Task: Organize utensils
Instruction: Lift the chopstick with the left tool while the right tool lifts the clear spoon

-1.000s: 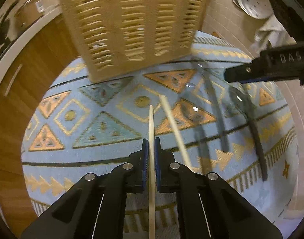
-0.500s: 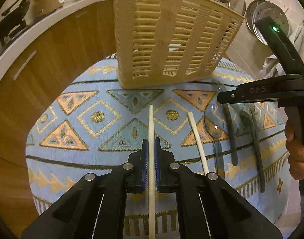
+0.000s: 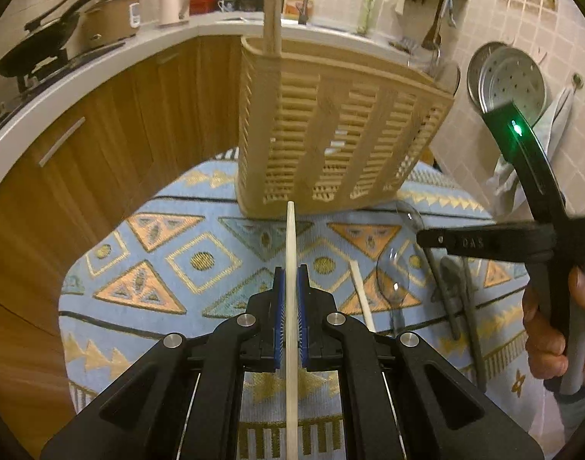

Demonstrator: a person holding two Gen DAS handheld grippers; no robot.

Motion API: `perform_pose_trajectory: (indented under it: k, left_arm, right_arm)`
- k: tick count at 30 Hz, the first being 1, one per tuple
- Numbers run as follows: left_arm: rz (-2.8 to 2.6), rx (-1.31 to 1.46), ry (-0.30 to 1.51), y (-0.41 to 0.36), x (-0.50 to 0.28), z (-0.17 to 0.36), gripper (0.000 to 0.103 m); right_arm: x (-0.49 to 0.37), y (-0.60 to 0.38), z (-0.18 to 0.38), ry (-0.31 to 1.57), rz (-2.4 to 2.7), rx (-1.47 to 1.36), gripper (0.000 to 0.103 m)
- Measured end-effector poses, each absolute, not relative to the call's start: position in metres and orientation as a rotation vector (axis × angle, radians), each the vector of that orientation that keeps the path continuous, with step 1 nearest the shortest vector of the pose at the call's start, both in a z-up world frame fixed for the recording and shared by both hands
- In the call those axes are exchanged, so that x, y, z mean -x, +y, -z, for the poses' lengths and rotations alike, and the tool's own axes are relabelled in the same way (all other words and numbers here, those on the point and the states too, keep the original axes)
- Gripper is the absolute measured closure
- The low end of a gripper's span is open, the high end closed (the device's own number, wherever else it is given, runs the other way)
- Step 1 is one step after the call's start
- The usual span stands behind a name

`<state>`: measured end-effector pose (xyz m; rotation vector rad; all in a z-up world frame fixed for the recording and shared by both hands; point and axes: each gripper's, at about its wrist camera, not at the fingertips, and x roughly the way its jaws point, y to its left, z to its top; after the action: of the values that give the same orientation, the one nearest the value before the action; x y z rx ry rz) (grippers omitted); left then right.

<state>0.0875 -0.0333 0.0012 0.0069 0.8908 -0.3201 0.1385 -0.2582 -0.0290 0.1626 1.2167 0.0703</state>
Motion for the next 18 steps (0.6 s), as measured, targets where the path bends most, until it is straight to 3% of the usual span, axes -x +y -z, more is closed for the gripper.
perform_pose_trajectory:
  k: [10, 11, 18]
  left_arm:
    - [0.381, 0.051, 0.768, -0.030, -0.065, -0.030, 0.099]
    - [0.392, 0.057, 0.744, -0.030, -0.062, -0.037, 0.099]
    - [0.450, 0.097, 0.590, -0.033, -0.042, -0.081, 0.099]
  right_arm:
    - [-0.088, -0.274, -0.013, 1.066, -0.183, -0.191, 0.096]
    - [-0.082, -0.274, -0.019, 1.048, -0.195, -0.192, 0.103]
    - [-0.055, -0.275, -0.065, 0.885, -0.270, -0.185, 0.103]
